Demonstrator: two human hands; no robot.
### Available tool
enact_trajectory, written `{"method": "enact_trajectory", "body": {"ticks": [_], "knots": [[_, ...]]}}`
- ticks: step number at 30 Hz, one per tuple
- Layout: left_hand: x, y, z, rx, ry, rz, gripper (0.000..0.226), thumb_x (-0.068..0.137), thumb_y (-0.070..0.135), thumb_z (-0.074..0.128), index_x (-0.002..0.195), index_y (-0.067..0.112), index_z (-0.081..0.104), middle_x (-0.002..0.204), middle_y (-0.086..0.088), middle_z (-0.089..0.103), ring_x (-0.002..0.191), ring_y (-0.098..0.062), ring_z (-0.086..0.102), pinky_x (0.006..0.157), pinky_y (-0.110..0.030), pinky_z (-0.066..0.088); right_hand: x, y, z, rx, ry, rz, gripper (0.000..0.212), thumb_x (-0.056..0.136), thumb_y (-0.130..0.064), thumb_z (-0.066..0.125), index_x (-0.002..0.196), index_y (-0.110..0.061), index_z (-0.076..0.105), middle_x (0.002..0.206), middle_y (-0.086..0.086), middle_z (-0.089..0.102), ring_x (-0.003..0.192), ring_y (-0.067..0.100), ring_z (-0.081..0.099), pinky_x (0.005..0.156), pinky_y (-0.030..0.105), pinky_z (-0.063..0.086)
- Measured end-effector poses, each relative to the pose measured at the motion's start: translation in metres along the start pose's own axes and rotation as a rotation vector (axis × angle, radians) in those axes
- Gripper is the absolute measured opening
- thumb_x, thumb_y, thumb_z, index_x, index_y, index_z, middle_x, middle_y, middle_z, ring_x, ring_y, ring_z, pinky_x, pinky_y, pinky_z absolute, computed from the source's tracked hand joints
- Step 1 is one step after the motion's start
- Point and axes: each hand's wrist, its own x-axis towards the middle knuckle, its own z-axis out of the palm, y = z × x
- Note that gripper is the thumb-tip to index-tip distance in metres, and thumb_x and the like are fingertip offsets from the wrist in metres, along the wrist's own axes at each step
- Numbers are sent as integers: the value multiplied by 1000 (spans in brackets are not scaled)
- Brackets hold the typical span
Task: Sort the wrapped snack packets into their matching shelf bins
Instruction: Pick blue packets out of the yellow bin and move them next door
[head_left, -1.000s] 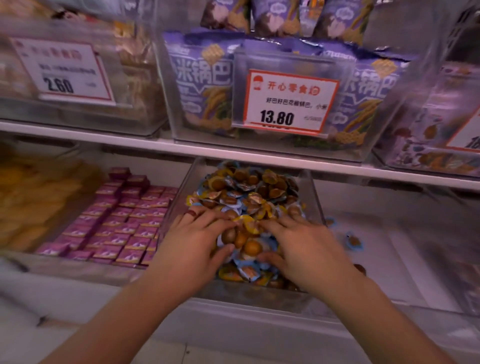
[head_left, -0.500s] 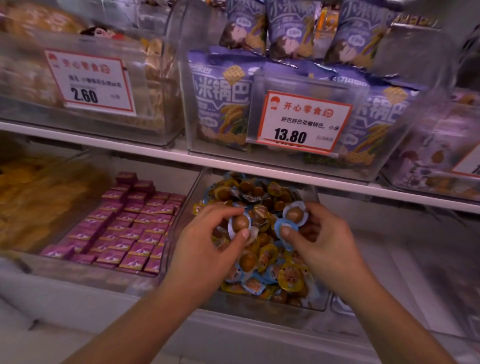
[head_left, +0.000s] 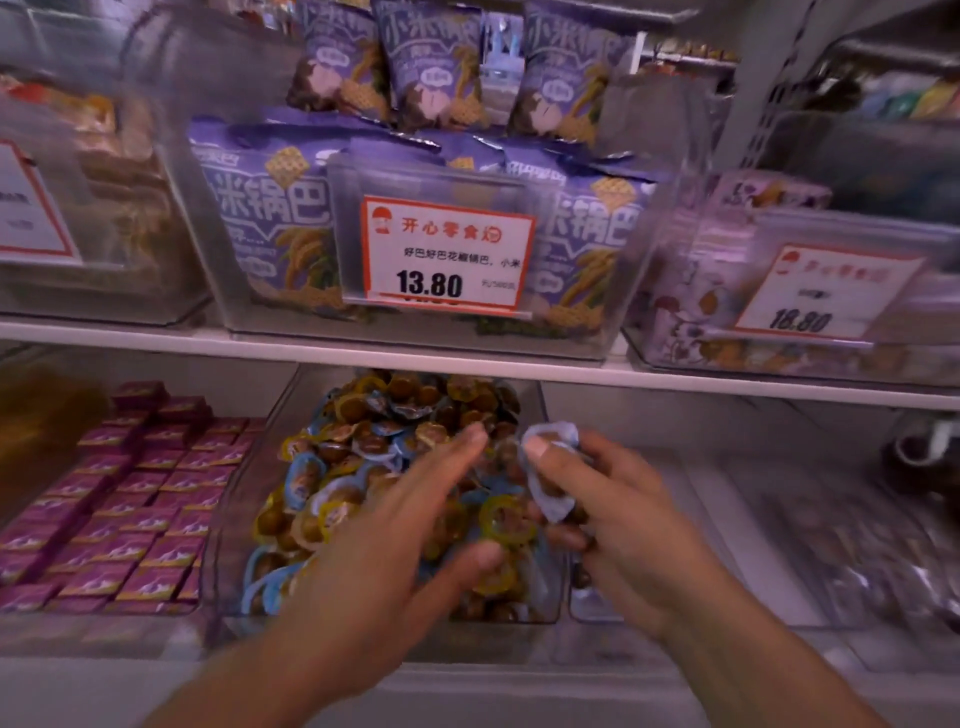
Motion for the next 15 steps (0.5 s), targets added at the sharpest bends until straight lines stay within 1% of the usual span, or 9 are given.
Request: {"method": "enact_trajectory", "body": {"ticks": [1, 3, 5, 6, 7, 9, 11, 13, 15], "knots": [[0, -6, -7, 2, 23, -26, 58, 94, 55, 50, 147, 40, 36, 147, 24, 43, 134, 3, 43, 105, -17, 37, 3, -4, -15, -79, 36, -38, 12, 89, -19, 68, 95, -9, 68, 61, 3, 52, 50, 14, 45, 40, 21, 36], [-2, -16, -20, 46, 81, -46, 38, 92, 49, 50, 127, 36, 60, 120, 23, 63, 109, 5, 60, 89, -18, 48, 10, -5, -46, -290, 165, -61, 6, 87, -20, 67, 88, -16, 71, 61, 2, 59, 57, 19, 56, 50, 27, 45], [-6, -22, -25, 131, 76, -34, 29, 91, 45, 51, 108, 32, 71, 100, 22, 69, 91, 5, 65, 77, -20, 51, 15, 1, -74, -434, 237, 6, 10, 89, -16, 67, 90, -9, 73, 67, 8, 65, 67, 23, 60, 61, 35, 46], [-9, -22, -24, 171, 39, -21, 28, 90, 44, 51, 103, 31, 73, 97, 21, 70, 88, 1, 67, 75, -23, 52, 17, 6, -85, -470, 247, 54, 12, 89, -16, 66, 87, -7, 74, 68, 8, 67, 67, 22, 60, 60, 34, 43], [-13, -23, -22, 214, -11, -1, 28, 90, 45, 52, 102, 32, 73, 96, 22, 69, 87, -2, 67, 73, -28, 53, 18, 11, -94, -478, 261, 89, 14, 90, -14, 66, 82, -10, 77, 70, 5, 70, 68, 17, 62, 60, 30, 44], [-19, -25, -17, 291, -107, 25, 29, 92, 53, 51, 103, 36, 72, 101, 25, 65, 90, -6, 63, 74, -33, 53, 21, 19, -108, -448, 322, 106, 14, 90, -14, 67, 81, -16, 79, 87, -1, 75, 85, 11, 67, 73, 24, 50], [-20, -28, -17, 338, -159, 12, 38, 92, 66, 45, 106, 40, 70, 107, 29, 59, 96, -2, 57, 80, -28, 48, 23, 18, -116, -426, 401, 85, 8, 89, -18, 69, 88, -18, 77, 98, -4, 75, 97, 9, 68, 83, 26, 50], [-19, -30, -18, 384, -194, -2, 48, 89, 75, 39, 108, 42, 68, 110, 30, 55, 99, 1, 53, 82, -23, 46, 22, 13, -112, -430, 409, -20, 17, 90, -10, 62, 84, -19, 76, 89, -6, 77, 90, 5, 70, 78, 21, 50], [-16, -29, -18, 428, -241, -23, 57, 84, 81, 35, 114, 44, 67, 114, 29, 54, 101, -4, 54, 83, -27, 51, 18, 9, -97, -518, 362, -168, 29, 91, 0, 55, 85, -21, 73, 80, -9, 77, 82, 0, 70, 69, 12, 49]]}}
